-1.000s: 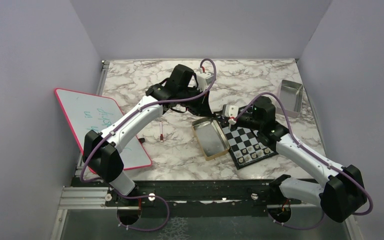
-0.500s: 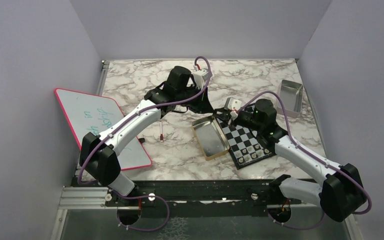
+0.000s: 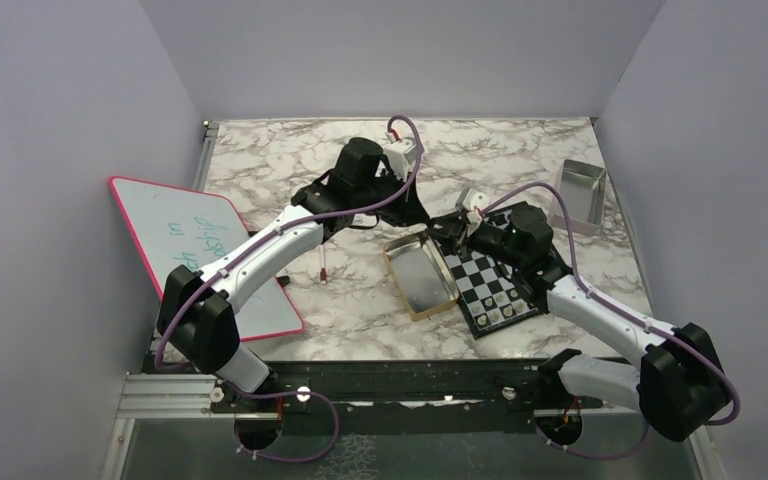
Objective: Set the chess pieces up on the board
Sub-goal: Place the chess piece on the chessboard.
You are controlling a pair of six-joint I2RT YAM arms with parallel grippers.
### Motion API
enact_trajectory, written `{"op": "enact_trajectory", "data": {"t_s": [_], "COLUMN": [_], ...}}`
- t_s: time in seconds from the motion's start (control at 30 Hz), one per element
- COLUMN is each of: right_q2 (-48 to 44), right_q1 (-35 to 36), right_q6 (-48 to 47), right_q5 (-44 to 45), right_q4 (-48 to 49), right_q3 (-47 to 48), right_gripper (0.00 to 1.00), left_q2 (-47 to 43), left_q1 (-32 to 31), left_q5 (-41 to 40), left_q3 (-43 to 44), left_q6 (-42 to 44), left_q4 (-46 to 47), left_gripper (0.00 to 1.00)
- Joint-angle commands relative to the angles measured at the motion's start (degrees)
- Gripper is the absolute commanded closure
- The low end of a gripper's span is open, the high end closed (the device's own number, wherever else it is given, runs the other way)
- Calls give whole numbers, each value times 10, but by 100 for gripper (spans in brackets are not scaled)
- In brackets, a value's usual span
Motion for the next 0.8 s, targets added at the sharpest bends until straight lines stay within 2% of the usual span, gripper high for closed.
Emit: {"op": "enact_trajectory", "data": {"t_s": [0.0,0.07,0.13,0.27,0.3,0.33,0.37,0.43,0.57,0.77], "right_q2": [-21,-34,-48,-93,-105,-115,-129,-158,-202,-207], "right_q1": [8,7,8,8,8,8,8,8,8,7], "right_q6": [49,69,80,132,154,175,188,224,380,433], "right_q5": [17,25,38,69,77,86,95,134,290,410], "right_q4": [-5,-17,-48,-129,-150,-174,-198,-243,-360,-454], "right_q3": [-18,-26,-31,-37,-36,-33,-29,-21,16,60], "right_gripper": [62,47,37,30,25,5,1,0,0,0], "left_q2": [3,9,15,32,37,41,48,61,95,147], "left_q1": [0,0,0,-1,-1,-1,-1,-1,-4,-21], "left_q5": [-16,-23,-29,-46,-54,-60,-66,-76,-88,-105], "left_q3": [13,21,29,53,57,62,67,78,104,144], "left_q6": [2,11,20,37,41,44,47,51,55,60], "left_q4": [70,60,48,16,10,6,1,-6,-14,-14], "left_gripper": [99,100,100,100,100,100,100,100,100,100]}}
